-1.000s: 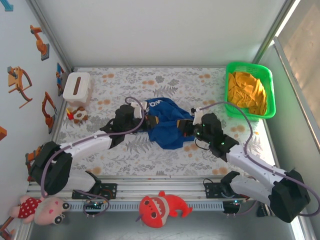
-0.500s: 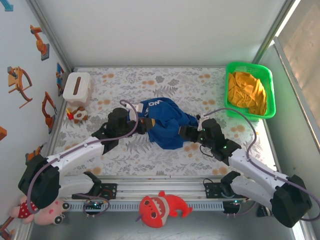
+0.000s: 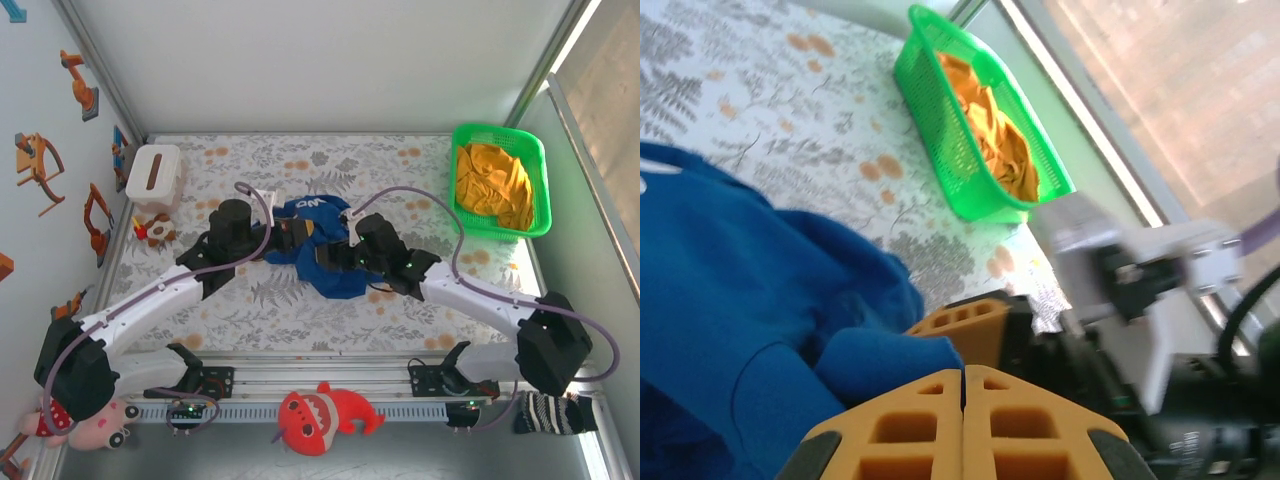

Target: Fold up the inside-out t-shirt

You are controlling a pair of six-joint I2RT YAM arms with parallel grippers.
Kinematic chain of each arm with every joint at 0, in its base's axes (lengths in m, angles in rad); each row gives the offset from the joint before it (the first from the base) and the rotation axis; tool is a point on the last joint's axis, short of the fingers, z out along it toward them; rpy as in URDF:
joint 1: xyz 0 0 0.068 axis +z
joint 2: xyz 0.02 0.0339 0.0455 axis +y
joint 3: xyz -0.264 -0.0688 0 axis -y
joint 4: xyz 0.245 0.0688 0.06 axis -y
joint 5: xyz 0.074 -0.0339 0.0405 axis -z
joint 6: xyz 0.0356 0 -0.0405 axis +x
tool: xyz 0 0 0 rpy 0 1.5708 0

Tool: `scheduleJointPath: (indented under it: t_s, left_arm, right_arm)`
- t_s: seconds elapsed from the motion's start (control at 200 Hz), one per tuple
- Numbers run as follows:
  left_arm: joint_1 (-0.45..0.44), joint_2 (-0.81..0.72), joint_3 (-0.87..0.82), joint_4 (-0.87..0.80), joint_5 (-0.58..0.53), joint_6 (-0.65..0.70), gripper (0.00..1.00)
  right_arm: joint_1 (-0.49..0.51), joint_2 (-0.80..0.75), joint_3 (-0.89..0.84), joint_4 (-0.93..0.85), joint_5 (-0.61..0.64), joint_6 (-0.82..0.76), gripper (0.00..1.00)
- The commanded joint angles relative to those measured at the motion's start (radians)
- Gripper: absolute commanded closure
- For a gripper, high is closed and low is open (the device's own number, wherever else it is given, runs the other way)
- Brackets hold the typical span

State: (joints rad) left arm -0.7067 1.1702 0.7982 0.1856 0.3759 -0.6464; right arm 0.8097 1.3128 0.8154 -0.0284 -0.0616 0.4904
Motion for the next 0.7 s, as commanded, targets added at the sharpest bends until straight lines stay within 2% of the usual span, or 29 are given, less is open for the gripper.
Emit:
scheduleJointPath:
  t_s: [0.0, 0.02, 0.08, 0.135, 0.18, 0.21, 0.23, 0.35, 0.531, 0.696]
  left_arm:
    - [-0.004, -0.008, 0.078, -0.018, 0.038, 0.008, 1.0]
    - [-0.003, -0.002, 0.09, -0.019, 0.042, 0.006, 1.0]
    - [-0.002, 0.012, 0.126, -0.023, 0.05, 0.001, 1.0]
    - [0.002, 0.019, 0.154, -0.038, 0.049, 0.002, 0.98]
    - [0.011, 0.016, 0.168, -0.064, 0.031, 0.007, 0.8]
    - [0.019, 0.008, 0.167, -0.09, 0.009, 0.011, 0.62]
    - [0.028, 0.001, 0.166, -0.108, -0.009, 0.015, 0.54]
    - [0.097, -0.033, 0.1, -0.201, -0.132, 0.014, 0.29]
    - [0.189, 0.016, -0.019, -0.285, -0.254, -0.006, 0.19]
    - [0.19, 0.177, -0.014, -0.289, -0.222, 0.026, 0.15]
  right_arm:
    - [0.007, 0.039, 0.072, 0.047, 0.017, -0.039, 0.42]
    - [0.007, 0.045, 0.085, 0.045, 0.026, -0.04, 0.54]
    - [0.005, 0.045, 0.118, 0.03, 0.061, -0.045, 1.0]
    - [0.0, 0.019, 0.148, -0.002, 0.098, -0.053, 1.0]
    - [-0.009, -0.019, 0.175, -0.045, 0.132, -0.062, 1.0]
    - [-0.017, -0.046, 0.196, -0.083, 0.153, -0.068, 1.0]
    - [-0.023, -0.068, 0.21, -0.107, 0.166, -0.073, 1.0]
    - [-0.071, -0.176, 0.282, -0.247, 0.19, -0.106, 1.0]
    - [-0.138, -0.273, 0.295, -0.332, 0.181, -0.122, 1.0]
    - [-0.165, -0.294, 0.278, -0.335, 0.165, -0.116, 1.0]
